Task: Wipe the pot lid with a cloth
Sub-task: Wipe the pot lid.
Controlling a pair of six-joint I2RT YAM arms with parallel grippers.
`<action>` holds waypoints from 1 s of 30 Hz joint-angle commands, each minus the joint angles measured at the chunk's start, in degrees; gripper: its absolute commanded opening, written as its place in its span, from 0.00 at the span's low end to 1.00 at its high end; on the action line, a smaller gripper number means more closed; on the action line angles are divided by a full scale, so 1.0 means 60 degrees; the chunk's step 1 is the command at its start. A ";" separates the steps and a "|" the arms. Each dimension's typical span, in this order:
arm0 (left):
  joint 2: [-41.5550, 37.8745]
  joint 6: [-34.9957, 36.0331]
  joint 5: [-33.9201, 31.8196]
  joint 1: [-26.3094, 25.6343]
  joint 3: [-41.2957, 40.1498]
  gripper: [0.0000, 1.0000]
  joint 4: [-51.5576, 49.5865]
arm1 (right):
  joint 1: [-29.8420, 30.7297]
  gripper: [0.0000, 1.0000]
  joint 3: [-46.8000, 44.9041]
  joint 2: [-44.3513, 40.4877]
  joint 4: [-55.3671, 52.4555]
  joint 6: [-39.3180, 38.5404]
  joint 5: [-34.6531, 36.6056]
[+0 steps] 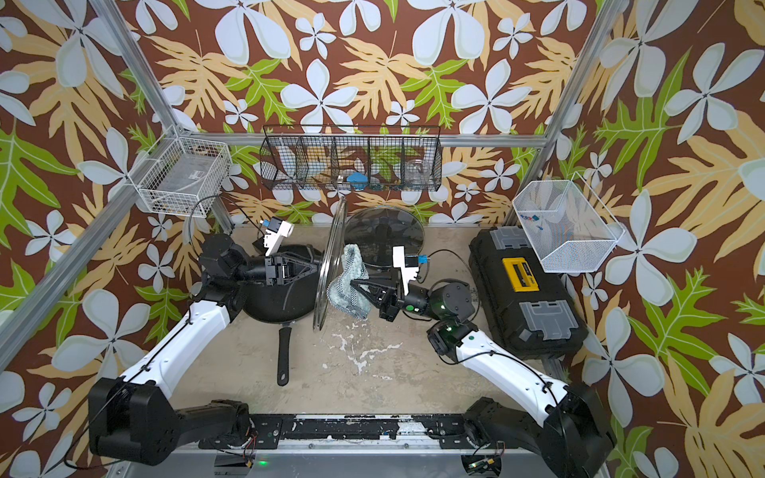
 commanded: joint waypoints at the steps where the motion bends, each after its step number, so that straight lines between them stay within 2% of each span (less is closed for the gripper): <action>1: 0.0004 -0.0315 -0.0030 -0.0062 0.0079 0.00 0.0983 | 0.0058 0.00 0.0258 0.0290 -0.0293 -0.0456 0.0499; 9: -0.0084 -0.0352 0.0128 -0.0465 0.0022 0.00 0.0977 | 0.0014 0.00 0.1110 0.1349 -0.1096 -0.0698 0.2138; 13: -0.0157 -0.0697 0.0100 -0.0602 0.0029 0.00 0.1453 | -0.0047 0.00 0.1374 0.1933 -0.1505 -0.0599 0.2299; 17: -0.0175 -0.1202 -0.0120 -0.0631 0.0008 0.00 0.2152 | -0.0050 0.00 0.1054 0.2154 -0.1468 -0.0618 0.2114; 22: 0.0008 -0.1848 -0.0712 -0.0615 -0.0014 0.00 0.2963 | 0.0090 0.00 0.0171 0.1701 -0.0852 -0.0499 0.1771; 30: 0.0647 -0.2939 -0.1166 -0.0599 -0.0302 0.00 0.4627 | 0.0575 0.00 0.0121 0.0726 0.0117 -0.0582 0.0335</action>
